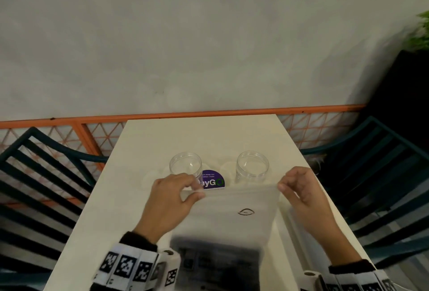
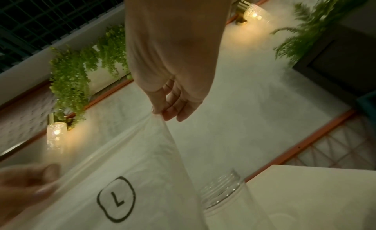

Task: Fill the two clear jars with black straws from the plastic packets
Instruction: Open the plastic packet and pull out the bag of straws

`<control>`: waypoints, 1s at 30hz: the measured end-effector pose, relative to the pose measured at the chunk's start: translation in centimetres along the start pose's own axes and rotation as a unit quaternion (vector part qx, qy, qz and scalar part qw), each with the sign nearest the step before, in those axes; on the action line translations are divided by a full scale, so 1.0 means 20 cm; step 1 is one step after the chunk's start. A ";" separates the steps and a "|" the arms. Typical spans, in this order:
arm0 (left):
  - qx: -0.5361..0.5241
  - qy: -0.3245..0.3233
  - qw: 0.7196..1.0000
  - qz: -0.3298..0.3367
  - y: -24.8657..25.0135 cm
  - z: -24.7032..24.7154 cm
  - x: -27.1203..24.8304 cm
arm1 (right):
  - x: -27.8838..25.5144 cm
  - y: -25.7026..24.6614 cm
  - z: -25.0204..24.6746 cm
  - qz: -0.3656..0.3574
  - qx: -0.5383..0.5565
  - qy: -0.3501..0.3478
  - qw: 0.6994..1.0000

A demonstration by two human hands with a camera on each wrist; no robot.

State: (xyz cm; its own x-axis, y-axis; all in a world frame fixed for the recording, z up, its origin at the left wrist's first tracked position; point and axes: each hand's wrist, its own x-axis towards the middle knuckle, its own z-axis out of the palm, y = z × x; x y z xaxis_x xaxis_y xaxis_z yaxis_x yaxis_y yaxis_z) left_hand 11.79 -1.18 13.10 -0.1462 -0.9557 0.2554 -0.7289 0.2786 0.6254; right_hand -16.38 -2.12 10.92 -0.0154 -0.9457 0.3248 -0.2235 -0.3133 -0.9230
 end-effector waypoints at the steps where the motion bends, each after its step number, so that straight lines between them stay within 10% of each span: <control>1: 0.004 0.005 1.000 -0.013 -0.04 -0.04 -0.02 | 0.00 0.01 -0.03 0.000 -0.012 0.008 1.000; 23: -0.116 0.097 0.954 -0.257 -0.23 0.01 -0.11 | -0.04 0.02 0.10 0.093 -0.110 0.000 0.990; 30: -0.528 0.008 0.806 -0.267 -0.19 0.07 -0.07 | 0.06 0.06 0.23 0.129 -0.258 0.059 0.956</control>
State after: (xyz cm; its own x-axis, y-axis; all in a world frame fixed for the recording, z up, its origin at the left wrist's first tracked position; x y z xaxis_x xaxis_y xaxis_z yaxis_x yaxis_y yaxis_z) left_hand 13.78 -0.94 9.40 0.0151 -0.9673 -0.2531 0.2917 -0.2379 0.9265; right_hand -12.11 -4.01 9.20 -0.2378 -0.9598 0.1493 -0.6477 0.0422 -0.7607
